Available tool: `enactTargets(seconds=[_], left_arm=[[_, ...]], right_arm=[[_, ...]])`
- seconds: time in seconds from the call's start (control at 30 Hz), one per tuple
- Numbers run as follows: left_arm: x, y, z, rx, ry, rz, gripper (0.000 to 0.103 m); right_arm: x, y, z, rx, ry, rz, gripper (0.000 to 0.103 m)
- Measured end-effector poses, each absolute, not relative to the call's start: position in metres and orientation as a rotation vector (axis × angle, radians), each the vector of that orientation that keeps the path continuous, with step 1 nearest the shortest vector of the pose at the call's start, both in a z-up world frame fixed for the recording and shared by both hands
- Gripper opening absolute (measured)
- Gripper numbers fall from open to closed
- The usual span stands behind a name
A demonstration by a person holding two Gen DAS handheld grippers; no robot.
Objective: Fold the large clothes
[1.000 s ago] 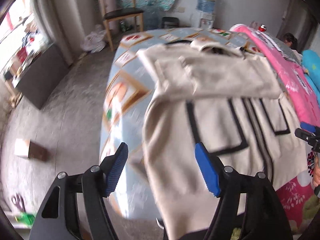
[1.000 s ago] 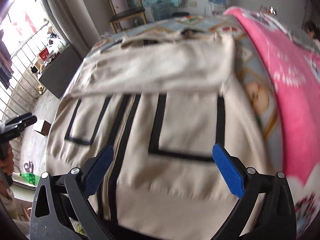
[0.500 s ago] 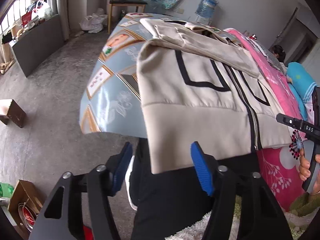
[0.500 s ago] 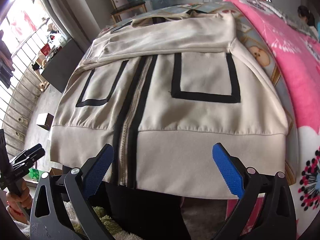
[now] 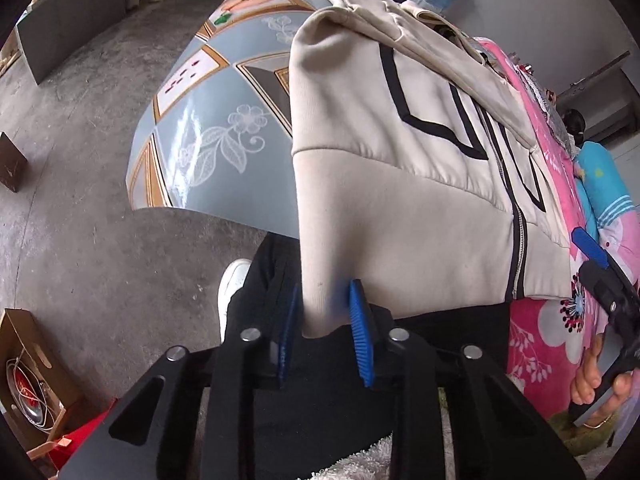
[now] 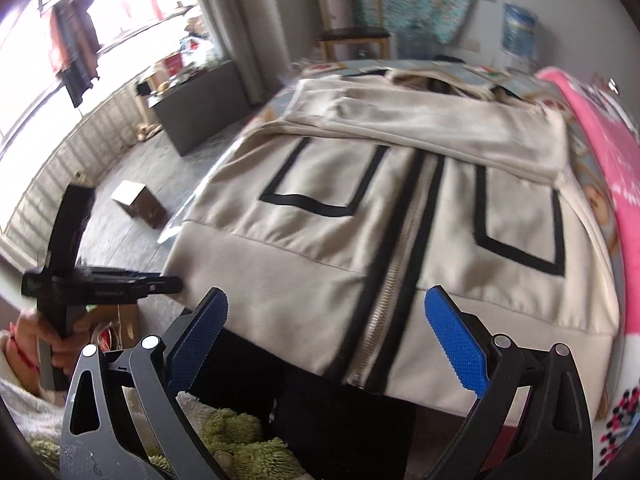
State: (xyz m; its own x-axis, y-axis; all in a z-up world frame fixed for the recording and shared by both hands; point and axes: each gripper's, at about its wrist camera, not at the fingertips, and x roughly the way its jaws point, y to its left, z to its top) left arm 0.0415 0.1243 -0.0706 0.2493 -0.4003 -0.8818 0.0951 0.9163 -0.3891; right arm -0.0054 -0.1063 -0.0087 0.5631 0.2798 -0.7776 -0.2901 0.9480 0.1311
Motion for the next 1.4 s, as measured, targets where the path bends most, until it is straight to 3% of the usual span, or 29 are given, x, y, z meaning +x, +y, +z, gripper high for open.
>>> enactTargets(seconds=[0.2, 0.6, 0.8, 0.87, 0.93, 1.03, 1.1, 1.2, 1.3, 1.4], left_arm=[[0.038, 0.128, -0.058, -0.347, 1.286, -0.364, 0.007], [0.038, 0.125, 0.001, -0.434, 1.213, -0.466, 0.006], [0.039, 0.127, 0.005, -0.474, 1.208, -0.503, 0.006], [0.039, 0.127, 0.005, -0.473, 1.202, -0.507, 0.006], [0.039, 0.128, 0.004, -0.474, 1.202, -0.505, 0.006], [0.04, 0.131, 0.0, -0.488, 1.218, -0.502, 0.008], [0.041, 0.133, 0.001, -0.472, 1.202, -0.478, 0.024], [0.044, 0.136, 0.0, -0.474, 1.196, -0.479, 0.04], [0.055, 0.143, -0.011, -0.567, 1.243, -0.494, 0.048], [0.065, 0.145, -0.022, -0.656, 1.292, -0.532, 0.049]], right_arm=[[-0.016, -0.062, -0.015, -0.156, 0.882, 0.524, 0.096], [-0.008, 0.0, -0.034, -0.213, 0.801, 0.675, 0.095], [0.0, 0.012, -0.04, -0.198, 0.812, 0.671, 0.074], [0.001, 0.016, -0.042, -0.212, 0.818, 0.65, 0.061], [0.003, 0.017, -0.044, -0.21, 0.825, 0.625, 0.037], [0.007, 0.012, -0.044, -0.184, 0.841, 0.62, 0.015], [0.009, 0.009, -0.044, -0.164, 0.851, 0.616, 0.008], [0.008, 0.008, -0.044, -0.15, 0.855, 0.619, 0.008], [0.005, 0.01, -0.043, -0.157, 0.848, 0.618, 0.008], [0.005, 0.01, -0.043, -0.159, 0.851, 0.62, 0.008]])
